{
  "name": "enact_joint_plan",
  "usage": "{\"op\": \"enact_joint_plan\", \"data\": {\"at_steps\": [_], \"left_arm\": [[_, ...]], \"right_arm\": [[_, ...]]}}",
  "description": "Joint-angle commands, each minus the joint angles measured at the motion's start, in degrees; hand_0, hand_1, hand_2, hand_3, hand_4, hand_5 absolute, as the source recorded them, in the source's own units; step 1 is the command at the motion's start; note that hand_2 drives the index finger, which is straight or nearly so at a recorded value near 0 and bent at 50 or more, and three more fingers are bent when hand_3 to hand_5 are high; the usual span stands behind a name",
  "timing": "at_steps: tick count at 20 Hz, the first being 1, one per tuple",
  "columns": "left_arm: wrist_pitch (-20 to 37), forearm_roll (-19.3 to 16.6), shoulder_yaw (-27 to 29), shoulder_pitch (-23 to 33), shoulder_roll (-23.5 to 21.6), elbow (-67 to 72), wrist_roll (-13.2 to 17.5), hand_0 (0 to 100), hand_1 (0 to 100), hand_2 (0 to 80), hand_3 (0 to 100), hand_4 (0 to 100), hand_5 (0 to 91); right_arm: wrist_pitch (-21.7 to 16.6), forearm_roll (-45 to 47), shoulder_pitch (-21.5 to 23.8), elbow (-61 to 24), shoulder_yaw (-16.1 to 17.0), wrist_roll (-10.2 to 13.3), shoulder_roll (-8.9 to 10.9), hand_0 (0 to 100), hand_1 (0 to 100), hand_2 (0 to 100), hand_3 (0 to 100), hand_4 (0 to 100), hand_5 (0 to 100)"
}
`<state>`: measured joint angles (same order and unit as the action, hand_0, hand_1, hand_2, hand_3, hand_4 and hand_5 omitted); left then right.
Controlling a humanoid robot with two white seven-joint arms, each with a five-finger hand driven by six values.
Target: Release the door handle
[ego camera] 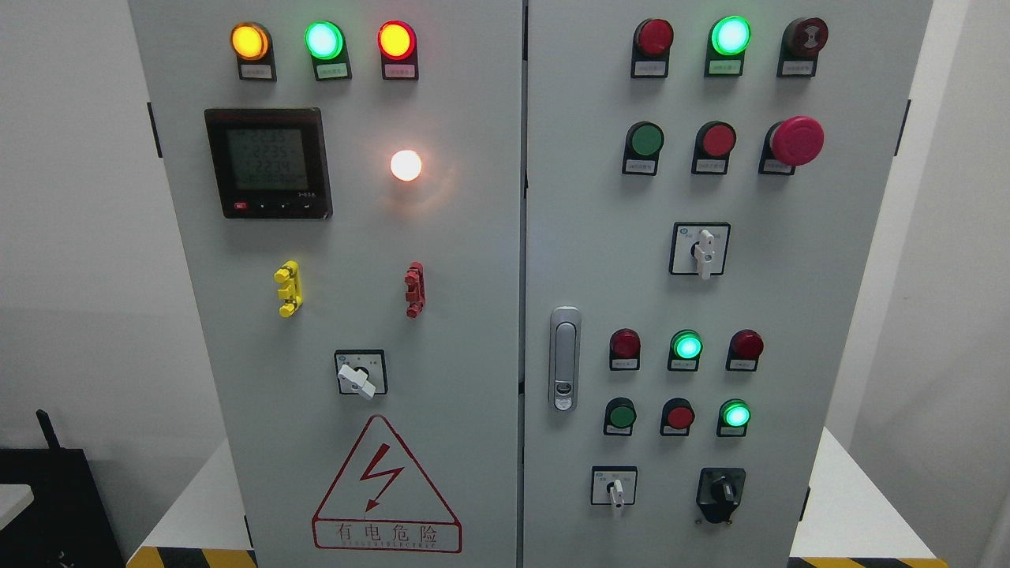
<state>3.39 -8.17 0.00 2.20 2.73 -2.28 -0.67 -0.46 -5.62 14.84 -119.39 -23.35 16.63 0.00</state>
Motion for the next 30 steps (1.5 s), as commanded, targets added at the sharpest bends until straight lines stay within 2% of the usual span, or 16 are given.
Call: {"op": "enact_joint_plan", "data": {"at_steps": [1, 8, 10, 12, 16, 19, 22, 23, 25, 27, 30], "left_arm": [[0.13, 0.0, -1.41, 0.0, 0.0, 0.0, -0.03, 12, 39, 0.0, 0, 0, 0.0], [0.13, 0.0, -1.41, 0.0, 0.0, 0.0, -0.03, 12, 39, 0.0, 0, 0, 0.0], [0.21, 0.0, -1.41, 0.0, 0.0, 0.0, -0.03, 12, 39, 0.0, 0, 0, 0.0], [0.13, 0.0, -1.41, 0.0, 0.0, 0.0, -0.03, 12, 39, 0.0, 0, 0, 0.0], [0.13, 0.0, -1.41, 0.0, 0.0, 0.0, -0.03, 12, 39, 0.0, 0, 0, 0.0], [0.13, 0.0, -1.41, 0.0, 0.0, 0.0, -0.03, 12, 39, 0.0, 0, 0, 0.0], [0.13, 0.0, -1.41, 0.0, 0.0, 0.0, -0.03, 12, 39, 0.0, 0, 0, 0.0], [0.21, 0.0, -1.41, 0.0, 0.0, 0.0, -0.03, 12, 39, 0.0, 0, 0, 0.0], [0.13, 0.0, -1.41, 0.0, 0.0, 0.0, -0.03, 12, 39, 0.0, 0, 0, 0.0], [0.13, 0.0, -1.41, 0.0, 0.0, 0.0, -0.03, 12, 39, 0.0, 0, 0, 0.0], [0.21, 0.0, -1.41, 0.0, 0.0, 0.0, -0.03, 12, 39, 0.0, 0, 0, 0.0]], "right_arm": [[0.28, -0.01, 0.02, -0.05, -0.11, -0.02, 0.44, 47, 2, 0, 16, 13, 9], [0.37, -0.45, 0.02, 0.03, 0.59, -0.11, 0.35, 47, 3, 0, 17, 14, 9], [0.2, -1.67, -0.85, -0.05, 0.68, -0.28, 0.35, 46, 6, 0, 22, 20, 12], [0.2, -7.62, -3.05, 0.21, 0.85, -0.54, 0.35, 46, 11, 0, 24, 21, 12], [0.11, -24.05, -7.26, 0.82, 1.2, -4.85, 0.27, 49, 20, 0, 25, 22, 12], [0.46, -35.48, -10.78, 3.28, 1.9, -4.94, -0.34, 47, 24, 0, 26, 25, 15], [0.64, -45.15, -13.68, 5.65, 5.33, -5.03, -1.05, 46, 28, 0, 32, 28, 21], [0.98, -48.23, -14.56, 6.27, 5.95, -5.12, -1.31, 46, 29, 0, 35, 31, 26], [3.43, -52.9, -15.71, 6.63, 6.22, -5.29, -1.93, 46, 30, 0, 42, 36, 37], [6.95, -55.28, -16.94, 6.63, 5.95, -7.3, -2.37, 46, 33, 0, 46, 39, 43], [7.58, -59.14, -18.79, 6.8, 5.51, -8.36, -2.9, 45, 33, 0, 51, 46, 54]]}}
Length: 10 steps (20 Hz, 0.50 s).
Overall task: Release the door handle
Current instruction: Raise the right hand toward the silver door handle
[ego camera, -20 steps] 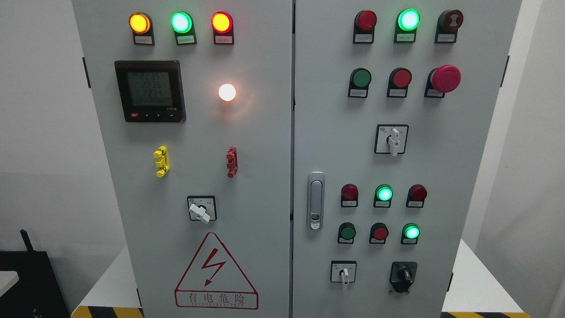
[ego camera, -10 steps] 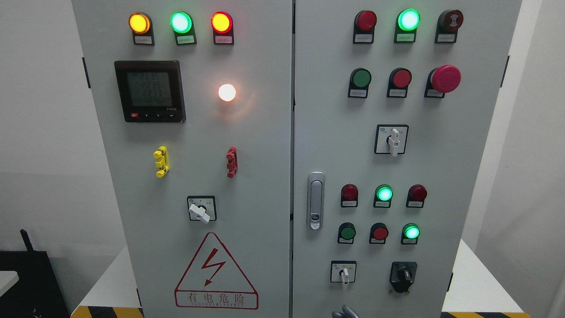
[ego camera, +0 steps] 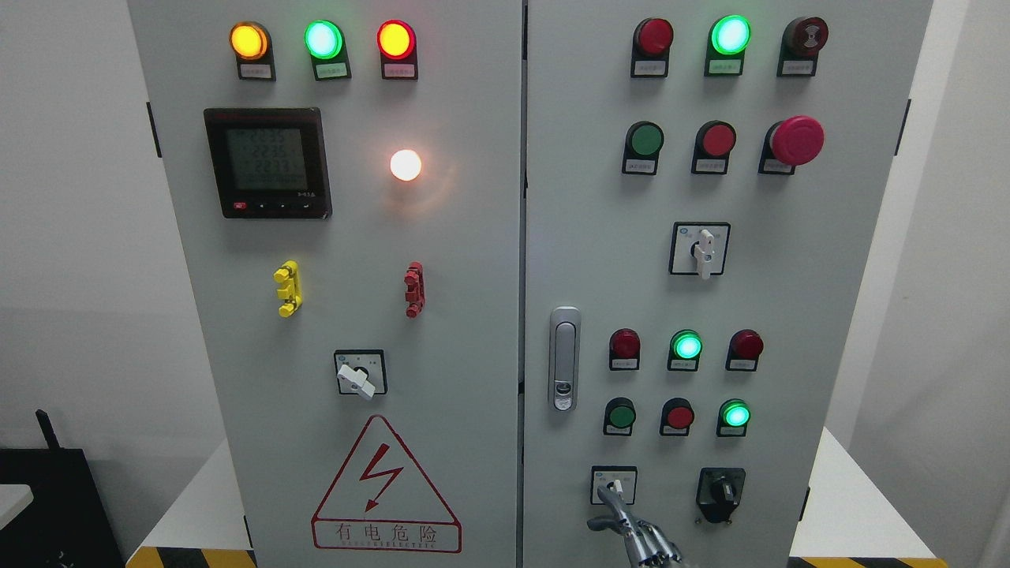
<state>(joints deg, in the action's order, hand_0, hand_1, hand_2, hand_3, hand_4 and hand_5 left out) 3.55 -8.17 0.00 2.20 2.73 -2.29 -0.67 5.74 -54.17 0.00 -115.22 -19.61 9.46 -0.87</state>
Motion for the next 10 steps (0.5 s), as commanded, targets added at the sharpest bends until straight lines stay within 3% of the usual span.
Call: {"op": "enact_joint_plan", "data": {"at_steps": [1, 3, 5, 8, 10], "left_arm": [[-0.03, 0.0, -1.41, 0.0, 0.0, 0.0, -0.03, 12, 39, 0.0, 0, 0, 0.0], [0.06, 0.0, -1.41, 0.0, 0.0, 0.0, -0.03, 12, 39, 0.0, 0, 0, 0.0], [-0.03, 0.0, -1.41, 0.0, 0.0, 0.0, -0.03, 12, 39, 0.0, 0, 0, 0.0], [-0.03, 0.0, -1.41, 0.0, 0.0, 0.0, -0.03, 12, 39, 0.0, 0, 0, 0.0], [0.06, 0.0, -1.41, 0.0, 0.0, 0.0, -0.03, 12, 39, 0.0, 0, 0, 0.0]], "right_arm": [[1.46, -12.43, -4.39, 2.8, 1.77, -2.33, -2.55, 44, 33, 0, 54, 49, 58], [1.46, -14.72, -4.66, 2.98, 1.68, -3.83, -3.35, 42, 33, 0, 58, 53, 65], [1.38, -16.92, -4.49, 2.98, 1.5, -3.83, -3.79, 39, 32, 0, 60, 55, 66], [1.46, -19.73, -4.49, 3.15, 1.32, -3.92, -6.68, 39, 31, 0, 61, 55, 67], [1.55, -21.14, -4.66, 3.51, 1.76, -3.84, -6.69, 39, 31, 0, 61, 56, 67]]}}
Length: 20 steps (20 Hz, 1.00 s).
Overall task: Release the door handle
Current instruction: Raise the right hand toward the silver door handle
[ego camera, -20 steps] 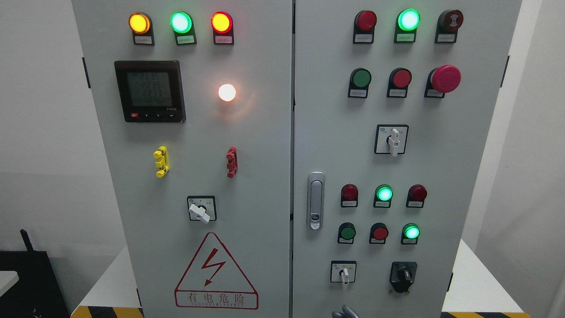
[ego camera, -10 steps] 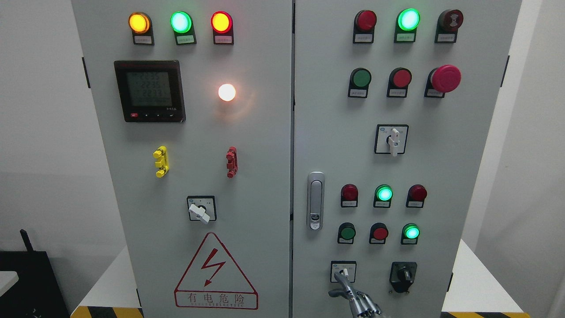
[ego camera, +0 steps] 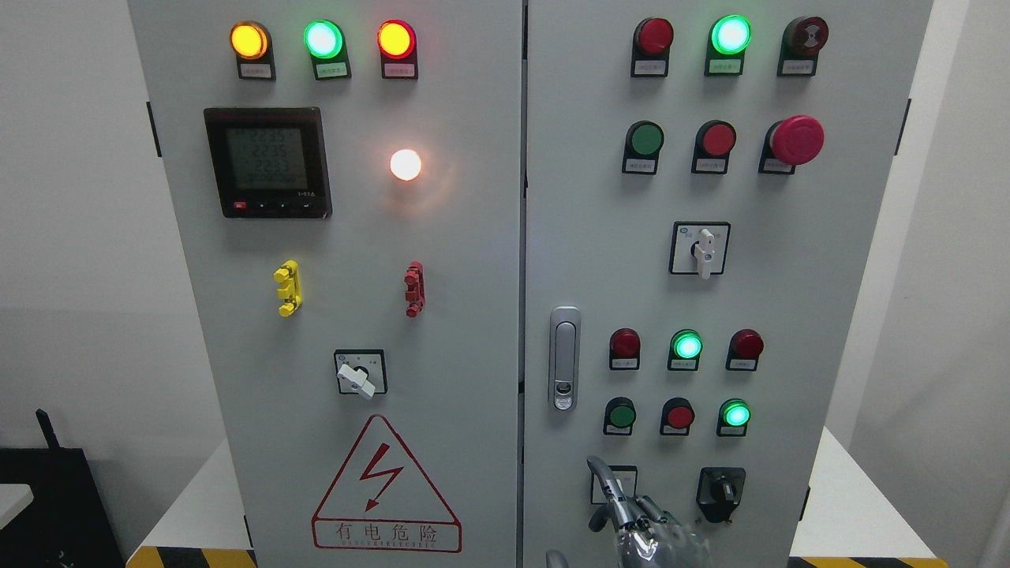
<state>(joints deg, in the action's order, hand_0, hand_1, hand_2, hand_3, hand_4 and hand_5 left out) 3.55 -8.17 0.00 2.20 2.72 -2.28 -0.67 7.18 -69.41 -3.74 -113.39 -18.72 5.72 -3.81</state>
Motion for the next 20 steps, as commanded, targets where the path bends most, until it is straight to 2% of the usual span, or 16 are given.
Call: {"op": "enact_joint_plan", "data": {"at_steps": [1, 7, 11, 13, 20], "left_arm": [[-0.03, 0.0, -1.41, 0.0, 0.0, 0.0, -0.03, 12, 39, 0.0, 0, 0, 0.0], [-0.03, 0.0, -1.41, 0.0, 0.0, 0.0, -0.03, 12, 39, 0.0, 0, 0, 0.0], [0.05, 0.0, -1.41, 0.0, 0.0, 0.0, -0.03, 12, 39, 0.0, 0, 0, 0.0], [-0.03, 0.0, -1.41, 0.0, 0.0, 0.0, -0.03, 12, 39, 0.0, 0, 0, 0.0], [0.05, 0.0, -1.41, 0.0, 0.0, 0.0, -0.03, 12, 39, 0.0, 0, 0, 0.0]], "right_arm": [[0.12, -6.0, -0.92, 1.68, 0.97, -0.09, -3.75, 38, 31, 0, 61, 56, 67], [0.2, -8.02, -2.5, 3.69, 1.05, -0.44, -3.75, 38, 28, 0, 62, 57, 67], [3.36, -8.02, -5.93, 6.24, 1.23, -1.23, -3.75, 38, 27, 0, 62, 57, 67], [3.46, -8.02, -6.89, 6.6, 1.23, -2.37, -3.75, 39, 27, 0, 62, 57, 67], [3.54, -8.11, -8.22, 8.97, 1.23, -3.52, -3.57, 39, 26, 0, 64, 58, 67]]}}
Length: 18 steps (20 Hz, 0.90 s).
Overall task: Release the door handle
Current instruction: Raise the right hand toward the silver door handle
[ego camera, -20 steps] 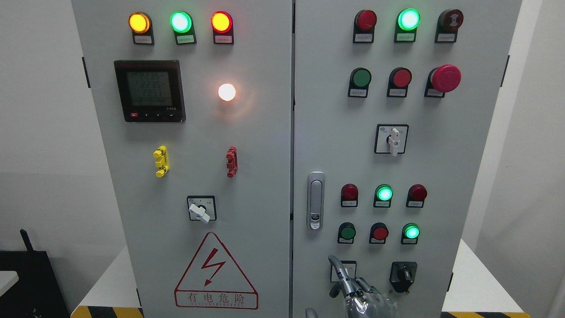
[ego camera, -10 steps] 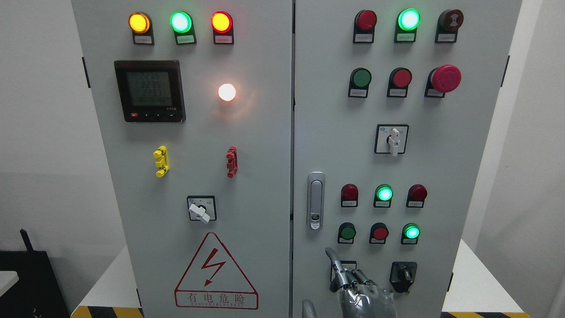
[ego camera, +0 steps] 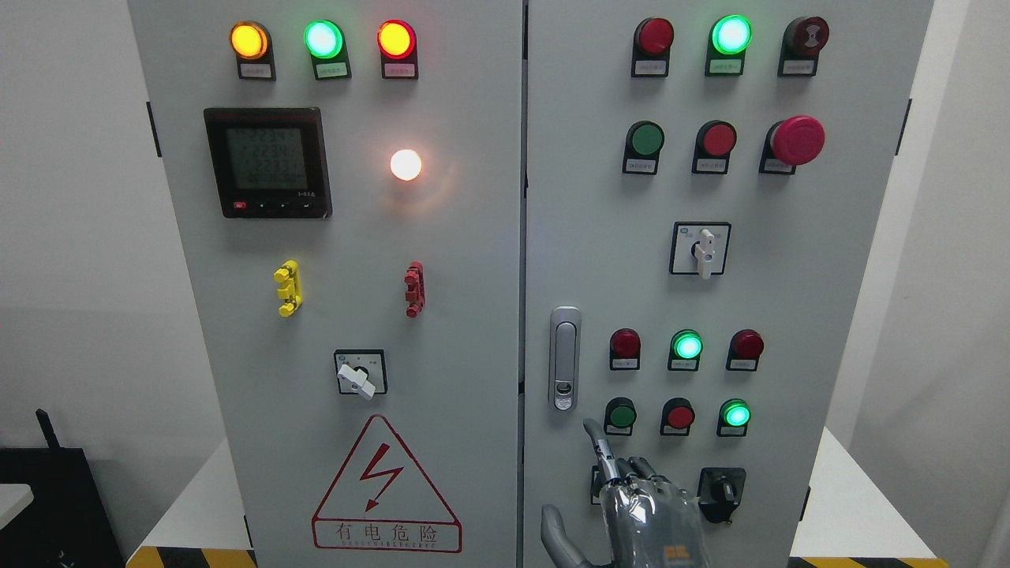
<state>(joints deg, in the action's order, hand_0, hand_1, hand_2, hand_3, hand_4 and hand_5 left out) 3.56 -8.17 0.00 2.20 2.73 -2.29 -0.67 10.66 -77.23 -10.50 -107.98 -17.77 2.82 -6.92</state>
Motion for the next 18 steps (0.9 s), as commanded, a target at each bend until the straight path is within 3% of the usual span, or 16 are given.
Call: {"op": "enact_joint_plan", "data": {"at_steps": [1, 18], "left_arm": [[-0.04, 0.0, -1.4, 0.0, 0.0, 0.0, -0.03, 12, 39, 0.0, 0, 0, 0.0], [-0.04, 0.0, -1.4, 0.0, 0.0, 0.0, -0.03, 12, 39, 0.0, 0, 0, 0.0]], "right_arm": [[0.15, -0.29, -1.97, 3.83, 0.28, -0.97, -0.46, 39, 26, 0, 64, 58, 67], [1.56, -0.21, -5.49, 5.24, -0.51, -2.56, -0.46, 39, 26, 0, 67, 60, 68]]}}
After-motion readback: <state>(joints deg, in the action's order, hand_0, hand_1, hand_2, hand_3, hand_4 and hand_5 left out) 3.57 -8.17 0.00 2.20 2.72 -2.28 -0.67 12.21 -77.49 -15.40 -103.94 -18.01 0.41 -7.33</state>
